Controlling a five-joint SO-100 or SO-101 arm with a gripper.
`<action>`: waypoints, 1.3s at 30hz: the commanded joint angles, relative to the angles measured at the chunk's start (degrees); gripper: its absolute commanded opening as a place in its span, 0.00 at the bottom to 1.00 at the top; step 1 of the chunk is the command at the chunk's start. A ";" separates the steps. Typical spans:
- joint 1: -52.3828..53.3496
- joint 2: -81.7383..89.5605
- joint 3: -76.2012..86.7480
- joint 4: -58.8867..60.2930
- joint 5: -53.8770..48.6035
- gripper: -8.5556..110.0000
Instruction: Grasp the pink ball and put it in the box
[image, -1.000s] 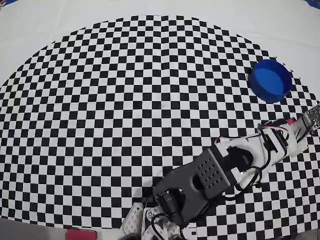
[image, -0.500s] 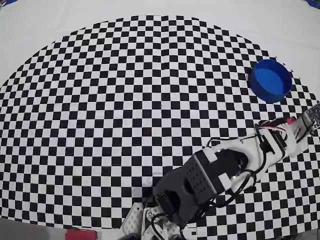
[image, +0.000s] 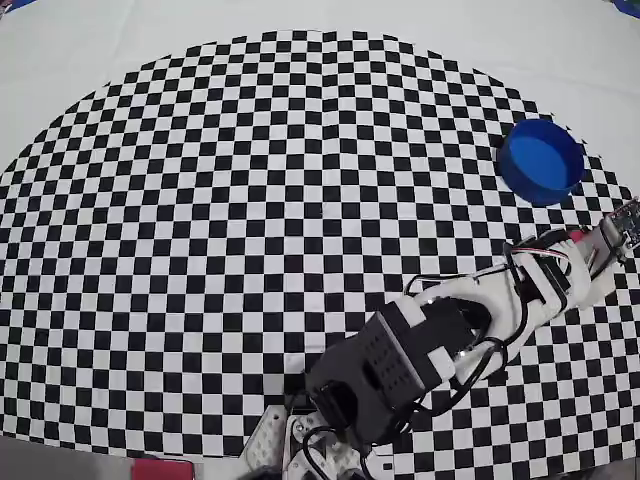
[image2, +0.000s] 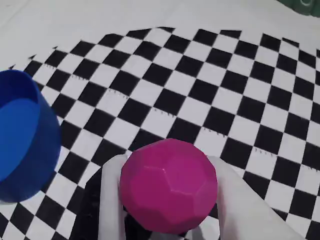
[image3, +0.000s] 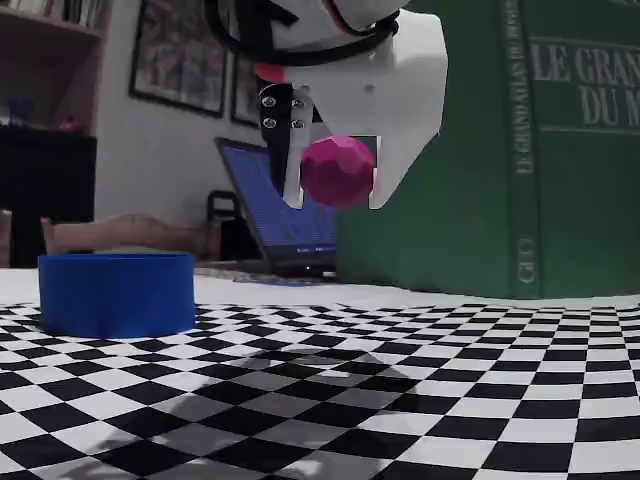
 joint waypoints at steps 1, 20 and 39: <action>-0.97 4.75 -0.18 -0.97 -0.26 0.07; -10.37 4.83 -0.62 -1.05 -0.26 0.07; -17.14 5.01 -0.88 -1.05 -0.26 0.07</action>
